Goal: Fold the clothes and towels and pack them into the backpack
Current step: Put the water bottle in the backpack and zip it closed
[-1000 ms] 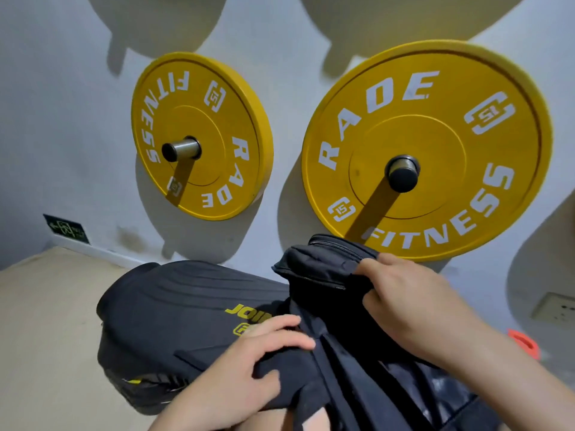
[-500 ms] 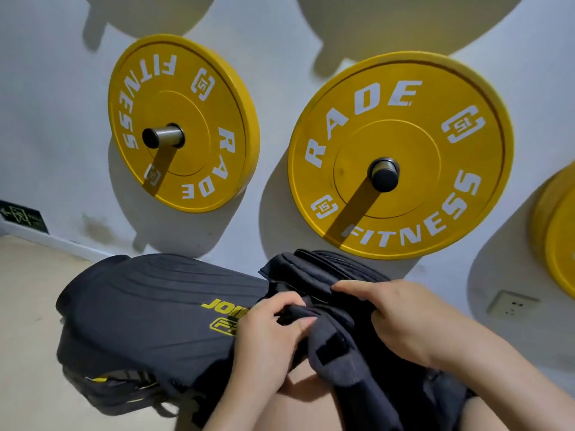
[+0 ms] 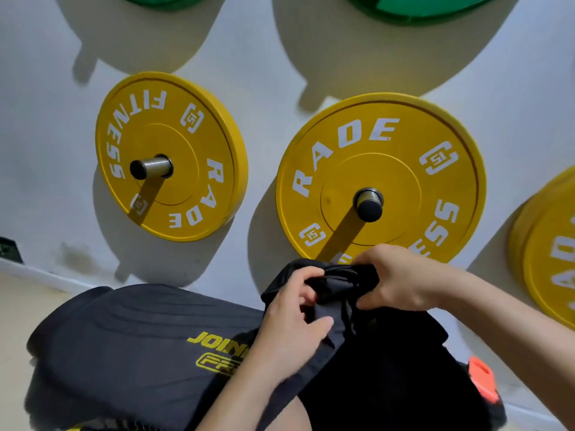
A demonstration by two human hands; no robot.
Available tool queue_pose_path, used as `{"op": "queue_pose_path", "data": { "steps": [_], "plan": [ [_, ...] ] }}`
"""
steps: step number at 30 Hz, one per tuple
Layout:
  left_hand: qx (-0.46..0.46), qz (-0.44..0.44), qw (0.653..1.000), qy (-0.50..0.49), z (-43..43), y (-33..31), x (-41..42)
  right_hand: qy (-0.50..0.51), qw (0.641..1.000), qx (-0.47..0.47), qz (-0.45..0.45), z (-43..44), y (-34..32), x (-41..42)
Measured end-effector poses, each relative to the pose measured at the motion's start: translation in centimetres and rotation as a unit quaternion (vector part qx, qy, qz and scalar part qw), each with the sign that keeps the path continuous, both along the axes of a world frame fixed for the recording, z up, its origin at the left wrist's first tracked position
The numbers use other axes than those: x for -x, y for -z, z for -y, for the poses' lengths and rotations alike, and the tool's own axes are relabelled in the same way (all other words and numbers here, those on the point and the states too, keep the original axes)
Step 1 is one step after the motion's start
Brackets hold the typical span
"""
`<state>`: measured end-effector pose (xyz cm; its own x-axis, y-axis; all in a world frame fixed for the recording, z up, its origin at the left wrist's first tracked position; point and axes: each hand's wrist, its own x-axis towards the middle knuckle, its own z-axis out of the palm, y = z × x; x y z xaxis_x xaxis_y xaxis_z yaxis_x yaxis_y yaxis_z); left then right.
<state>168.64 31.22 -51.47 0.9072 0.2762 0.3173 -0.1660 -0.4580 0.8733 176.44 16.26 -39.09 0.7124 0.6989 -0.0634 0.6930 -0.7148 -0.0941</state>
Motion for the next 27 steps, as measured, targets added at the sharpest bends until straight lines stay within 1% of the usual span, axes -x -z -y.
{"op": "queue_pose_path", "data": {
  "steps": [1, 2, 3, 4, 5, 7, 10, 13, 16, 17, 18, 19, 21, 22, 24, 25, 26, 27],
  "plan": [
    [-0.052, -0.015, 0.998, -0.019, -1.5, -0.1, -0.1, -0.011, 0.999, -0.011, 0.048, -0.3, -0.3, 0.2],
    [-0.103, -0.041, 0.993, -0.029, -3.0, -0.3, -0.3, -0.021, 0.996, -0.026, 0.078, -0.6, -0.6, 0.4],
    [-0.136, -0.07, 0.988, -0.022, -4.1, -0.6, -0.7, -0.027, 0.993, -0.046, 0.101, -0.8, -0.9, 0.4],
    [-0.139, -0.094, 0.986, -0.002, -4.7, -0.9, -1.3, -0.032, 0.99, -0.063, 0.126, -1.1, -1.2, 0.5],
    [-0.122, -0.101, 0.987, 0.015, -5.0, -1.4, -1.8, -0.041, 0.984, -0.079, 0.152, -1.5, -1.4, 0.4],
    [-0.079, -0.073, 0.994, 0.013, -5.3, -2.3, -2.3, -0.058, 0.973, -0.101, 0.197, -2.5, -2.0, 0.1],
    [-0.043, -0.02, 0.998, -0.032, -7.1, -4.2, -1.5, -0.097, 0.955, -0.147, 0.239, -4.2, -4.4, -0.1],
    [-0.05, 0.014, 0.995, -0.085, -8.8, -6.3, 0.7, -0.126, 0.931, -0.239, 0.243, -5.0, -7.6, 0.0],
    [-0.067, 0.027, 0.985, -0.156, -9.7, -7.5, 2.5, -0.17, 0.923, -0.306, 0.162, -5.4, -8.8, -0.1],
    [-0.075, 0.026, 0.982, -0.172, -9.7, -7.5, 2.5, -0.168, 0.926, -0.312, 0.128, -5.3, -8.4, -0.4],
    [-0.085, 0.014, 0.98, -0.181, -9.6, -7.1, 2.4, -0.154, 0.936, -0.301, 0.1, -5.1, -7.6, -1.0],
    [-0.103, -0.001, 0.978, -0.184, -9.3, -6.4, 1.9, -0.129, 0.954, -0.258, 0.085, -4.9, -6.3, -1.7],
    [-0.167, -0.052, 0.969, -0.176, -8.2, -3.8, 0.6, -0.071, 0.988, -0.111, 0.083, -5.0, -3.2, -2.6],
    [-0.196, -0.078, 0.962, -0.175, -7.4, -2.5, -0.2, -0.045, 0.994, -0.056, 0.084, -5.0, -1.7, -2.9],
    [-0.22, -0.095, 0.954, -0.178, -6.2, -0.6, -1.2, -0.007, 0.995, 0.014, 0.097, -5.2, 0.3, -2.8],
    [-0.234, -0.084, 0.952, -0.181, -5.7, -0.3, -1.5, 0.002, 0.992, 0.04, 0.123, -5.4, 0.5, -2.7],
    [-0.255, -0.066, 0.948, -0.179, -5.2, -0.2, -1.8, 0.003, 0.988, 0.056, 0.146, -5.8, 0.2, -2.6],
    [-0.279, -0.052, 0.944, -0.17, -4.6, -0.4, -2.0, -0.003, 0.987, 0.046, 0.153, -6.4, -0.2, -2.4]
  ]
}}
